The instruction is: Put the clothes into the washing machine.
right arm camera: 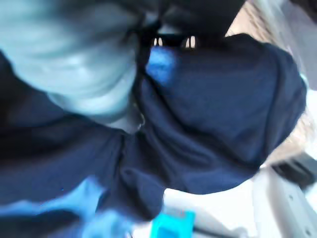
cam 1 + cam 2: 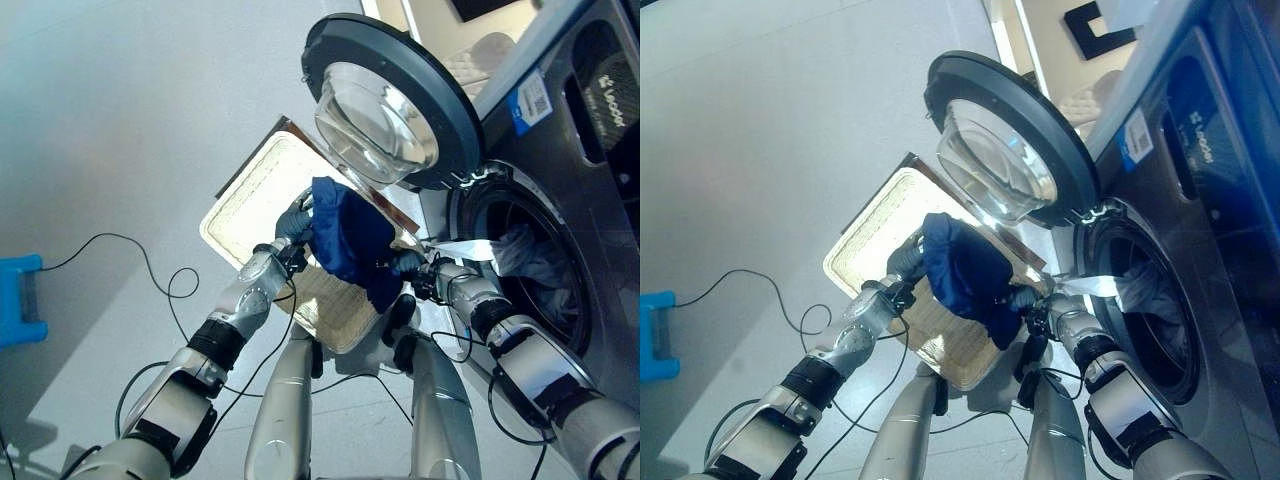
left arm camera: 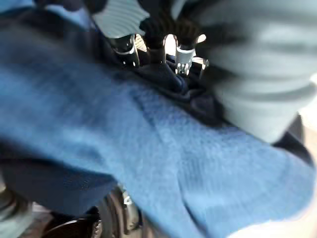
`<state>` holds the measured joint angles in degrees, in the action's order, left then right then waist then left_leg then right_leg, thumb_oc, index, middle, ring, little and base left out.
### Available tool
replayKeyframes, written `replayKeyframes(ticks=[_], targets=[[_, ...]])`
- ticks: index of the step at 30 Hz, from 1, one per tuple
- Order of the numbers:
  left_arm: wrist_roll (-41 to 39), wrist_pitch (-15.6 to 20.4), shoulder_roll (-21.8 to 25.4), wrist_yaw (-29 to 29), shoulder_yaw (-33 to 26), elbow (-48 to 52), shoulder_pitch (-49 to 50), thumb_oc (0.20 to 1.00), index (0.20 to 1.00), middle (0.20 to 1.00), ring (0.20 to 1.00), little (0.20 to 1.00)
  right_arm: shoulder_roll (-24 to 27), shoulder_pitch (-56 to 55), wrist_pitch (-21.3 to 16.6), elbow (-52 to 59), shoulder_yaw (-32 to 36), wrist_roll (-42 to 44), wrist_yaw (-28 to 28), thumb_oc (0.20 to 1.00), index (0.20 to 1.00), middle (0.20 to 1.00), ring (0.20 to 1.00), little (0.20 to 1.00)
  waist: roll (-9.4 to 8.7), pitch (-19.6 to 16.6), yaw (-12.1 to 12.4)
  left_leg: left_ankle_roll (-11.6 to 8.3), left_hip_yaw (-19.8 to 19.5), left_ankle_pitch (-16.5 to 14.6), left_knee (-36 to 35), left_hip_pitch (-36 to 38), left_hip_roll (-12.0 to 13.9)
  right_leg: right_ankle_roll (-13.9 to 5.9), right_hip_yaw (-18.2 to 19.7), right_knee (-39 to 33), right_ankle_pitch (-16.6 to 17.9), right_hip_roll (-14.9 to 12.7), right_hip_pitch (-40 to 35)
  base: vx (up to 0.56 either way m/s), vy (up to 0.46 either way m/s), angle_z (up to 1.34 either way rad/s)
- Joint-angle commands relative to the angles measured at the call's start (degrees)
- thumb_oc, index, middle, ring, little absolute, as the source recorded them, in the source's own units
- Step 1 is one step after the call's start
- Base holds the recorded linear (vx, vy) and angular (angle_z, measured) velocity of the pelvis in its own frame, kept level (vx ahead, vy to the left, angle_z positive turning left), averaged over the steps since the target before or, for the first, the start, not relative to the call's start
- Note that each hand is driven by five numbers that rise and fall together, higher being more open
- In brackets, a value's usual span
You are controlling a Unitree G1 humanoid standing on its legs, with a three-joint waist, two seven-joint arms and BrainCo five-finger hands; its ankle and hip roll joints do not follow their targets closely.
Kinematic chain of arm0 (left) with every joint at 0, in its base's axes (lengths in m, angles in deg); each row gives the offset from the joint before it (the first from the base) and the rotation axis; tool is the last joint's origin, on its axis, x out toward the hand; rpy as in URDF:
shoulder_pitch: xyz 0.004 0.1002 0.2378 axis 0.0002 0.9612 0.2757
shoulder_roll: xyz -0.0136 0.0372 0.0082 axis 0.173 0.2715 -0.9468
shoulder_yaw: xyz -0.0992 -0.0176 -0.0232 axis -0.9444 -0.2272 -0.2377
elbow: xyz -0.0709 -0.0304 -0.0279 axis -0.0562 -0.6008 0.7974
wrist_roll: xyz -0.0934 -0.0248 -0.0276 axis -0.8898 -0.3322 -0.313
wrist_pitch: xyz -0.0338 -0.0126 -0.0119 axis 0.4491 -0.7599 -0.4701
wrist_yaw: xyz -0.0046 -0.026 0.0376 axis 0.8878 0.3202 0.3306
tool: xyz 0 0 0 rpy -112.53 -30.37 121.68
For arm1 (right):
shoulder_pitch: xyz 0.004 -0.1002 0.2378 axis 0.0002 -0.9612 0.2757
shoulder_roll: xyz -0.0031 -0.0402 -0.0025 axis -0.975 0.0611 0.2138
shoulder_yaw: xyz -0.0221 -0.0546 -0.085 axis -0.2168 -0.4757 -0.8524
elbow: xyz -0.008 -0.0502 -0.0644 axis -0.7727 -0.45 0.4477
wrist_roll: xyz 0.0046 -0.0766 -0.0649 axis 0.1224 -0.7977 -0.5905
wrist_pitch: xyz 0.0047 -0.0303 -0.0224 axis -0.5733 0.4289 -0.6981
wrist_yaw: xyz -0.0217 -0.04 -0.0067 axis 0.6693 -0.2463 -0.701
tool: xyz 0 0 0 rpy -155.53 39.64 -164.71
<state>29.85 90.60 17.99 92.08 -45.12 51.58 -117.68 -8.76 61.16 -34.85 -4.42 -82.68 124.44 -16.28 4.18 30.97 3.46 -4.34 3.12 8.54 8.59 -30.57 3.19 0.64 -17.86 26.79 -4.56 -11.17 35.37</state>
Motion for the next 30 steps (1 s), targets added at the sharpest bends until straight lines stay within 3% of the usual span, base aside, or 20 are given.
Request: replayKeyframes(ticks=[1, 7, 11, 14, 18, 19, 21, 24, 30], targets=[[3.5, 3.0, -2.9, 1.1, -2.7, -1.7, -3.1, 1.0, 1.0, 1.0, 1.0, 1.0, -1.5, 0.4, 2.2, 2.3, 1.9, 8.4, 6.0, 0.2, 0.2, 0.2, 0.2, 0.2, 1.01, -1.2, -0.7, 0.38, 5.8, -5.7, 3.0, -0.5, -3.8, -5.78, 1.5, -3.0, 1.9, 2.8, -1.3, 0.0, 0.018, -0.09], [11.7, 4.4, -3.3, -2.5, -1.9, -6.9, -3.9, 1.0, 1.0, 1.0, 1.0, 1.0, -4.2, -1.7, 2.7, 4.3, 4.6, 20.8, 4.1, 0.2, 0.2, 0.2, 0.2, 0.2, 0.62, -1.2, -1.9, 0.08, 6.4, -5.7, 3.0, -1.2, -3.6, -6.13, 2.4, -3.5, 2.3, 3.6, -0.4, -0.01, 0.012, -0.03], [13.6, 6.1, -3.2, -6.7, -2.1, -9.4, -3.8, 1.0, 1.0, 1.0, 1.0, 1.0, -5.5, -3.0, 0.6, 4.5, 6.5, 25.9, 2.1, 0.2, 0.2, 0.2, 0.2, 0.2, 0.53, -1.2, -2.7, -0.04, 7.0, -5.7, 2.8, -1.4, -3.5, -6.29, 3.0, -4.3, 2.6, 4.1, -0.1, -0.02, 0.022, -0.17], [13.9, 10.8, -3.4, -15.7, -3.5, -12.3, -3.0, 1.0, 1.0, 1.0, 1.0, 1.0, -6.5, -4.4, -2.9, 3.1, 8.1, 32.3, 0.5, 0.2, 0.2, 0.2, 0.2, 0.2, 0.37, -1.2, -3.5, -0.19, 7.7, -5.9, 2.7, -1.6, -3.5, -6.42, 3.7, -5.4, 3.0, 4.5, 0.3, -0.02, 0.028, -0.12], [11.6, 14.5, -4.2, -22.8, -6.0, -14.9, -2.2, 1.0, 1.0, 1.0, 1.0, 1.0, -7.5, -5.3, -3.8, 1.0, 10.2, 37.3, 0.3, 0.2, 0.2, 0.2, 0.2, 0.2, 0.42, -1.2, -4.2, -0.29, 8.3, -6.2, 3.0, -1.7, -3.5, -6.44, 4.2, -6.1, 3.2, 4.6, 0.3, -0.01, 0.041, -0.19], [9.1, 17.2, -4.8, -27.0, -7.9, -16.6, -1.6, 1.0, 1.0, 1.0, 1.0, 1.0, -8.2, -6.0, -4.1, 0.1, 11.7, 40.7, -0.3, 0.2, 0.2, 0.2, 0.2, 0.2, 0.55, -1.2, -4.7, -0.38, 8.6, -6.4, 3.1, -1.5, -3.7, -6.44, 4.5, -6.7, 3.3, 4.6, 0.2, -0.01, 0.064, -0.11], [6.7, 18.4, -5.4, -28.9, -9.2, -17.9, -1.3, 1.0, 1.0, 1.0, 1.0, 1.0, -8.5, -6.3, -4.9, -0.6, 12.7, 42.8, -0.3, 0.2, 0.2, 0.2, 0.2, 0.2, 0.81, -1.2, -5.2, -0.52, 9.1, -6.5, 3.0, -1.0, -3.7, -6.47, 4.8, -7.4, 3.5, 4.5, -0.2, 0.0, 0.08, -0.22], [6.2, 19.5, -6.2, -30.4, -10.2, -19.1, -0.8, 1.0, 1.0, 1.0, 1.0, 1.0, -8.4, -6.9, -6.3, -0.5, 14.0, 45.9, -0.9, 0.2, 0.2, 0.2, 0.2, 0.2, 1.48, -1.2, -5.9, -0.58, 9.9, -6.6, 2.8, -0.6, -3.9, -6.48, 5.1, -8.0, 3.6, 4.3, -0.4, 0.0, 0.089, -0.23], [10.8, 18.1, -6.7, -31.3, -9.9, -21.8, -1.1, 1.0, 1.0, 1.0, 1.0, 1.0, -8.4, -7.2, -11.3, 0.9, 16.0, 54.9, -1.2, 0.2, 0.2, 0.2, 0.2, 0.2, 3.03, -1.2, -7.4, -0.67, 11.8, -6.8, 3.0, -0.3, -3.8, -6.53, 6.2, -8.5, 3.9, 3.9, 0.1, 0.0, 0.086, -0.13]])
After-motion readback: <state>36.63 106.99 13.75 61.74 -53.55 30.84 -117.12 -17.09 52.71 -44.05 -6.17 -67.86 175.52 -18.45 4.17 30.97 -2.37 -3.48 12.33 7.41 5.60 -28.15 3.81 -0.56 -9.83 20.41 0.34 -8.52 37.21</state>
